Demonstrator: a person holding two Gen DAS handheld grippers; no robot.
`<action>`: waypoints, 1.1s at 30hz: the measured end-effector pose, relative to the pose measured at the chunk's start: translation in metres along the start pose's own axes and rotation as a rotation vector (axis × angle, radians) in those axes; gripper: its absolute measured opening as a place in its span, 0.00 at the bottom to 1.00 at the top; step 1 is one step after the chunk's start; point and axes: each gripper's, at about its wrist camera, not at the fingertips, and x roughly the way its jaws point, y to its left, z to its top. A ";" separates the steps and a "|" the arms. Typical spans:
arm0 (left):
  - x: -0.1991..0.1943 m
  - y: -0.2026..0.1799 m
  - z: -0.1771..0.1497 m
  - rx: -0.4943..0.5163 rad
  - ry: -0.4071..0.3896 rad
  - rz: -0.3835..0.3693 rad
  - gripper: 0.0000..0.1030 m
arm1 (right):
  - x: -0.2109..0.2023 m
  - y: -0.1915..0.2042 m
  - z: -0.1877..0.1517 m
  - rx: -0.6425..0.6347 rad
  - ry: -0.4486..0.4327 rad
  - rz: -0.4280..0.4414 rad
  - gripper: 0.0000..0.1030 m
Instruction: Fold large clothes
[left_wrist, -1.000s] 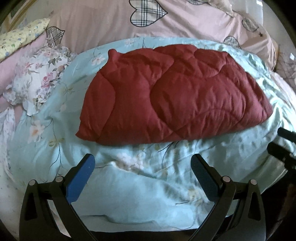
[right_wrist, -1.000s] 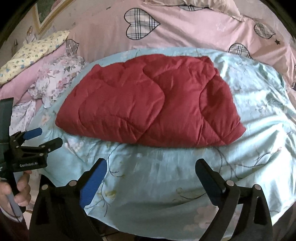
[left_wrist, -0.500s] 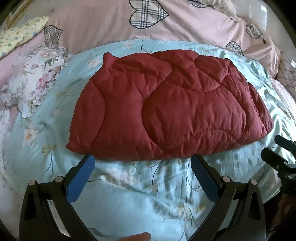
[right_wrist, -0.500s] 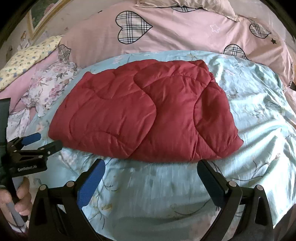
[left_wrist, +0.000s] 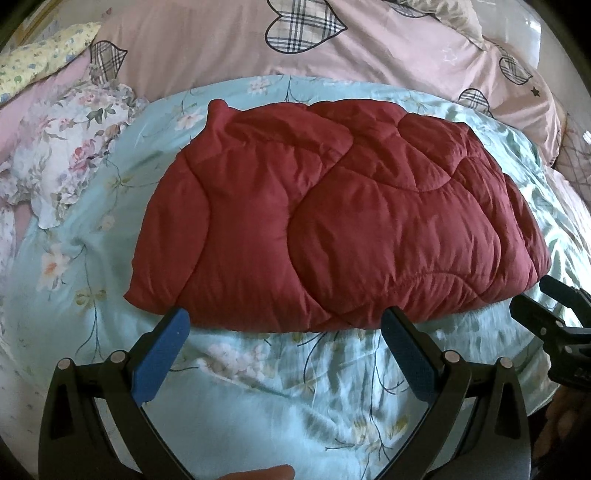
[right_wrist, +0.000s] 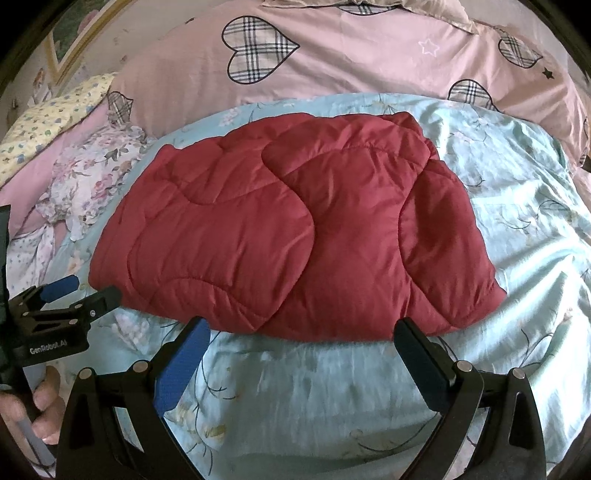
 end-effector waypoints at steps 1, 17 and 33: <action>0.001 0.000 0.000 -0.002 0.001 -0.001 1.00 | 0.001 0.000 0.000 0.001 0.002 0.001 0.98; 0.004 0.006 0.004 -0.015 -0.004 -0.004 1.00 | 0.007 0.000 0.004 0.005 0.005 0.004 0.98; 0.001 0.005 0.005 -0.019 -0.015 -0.004 1.00 | 0.003 0.002 0.006 0.007 -0.005 0.006 0.98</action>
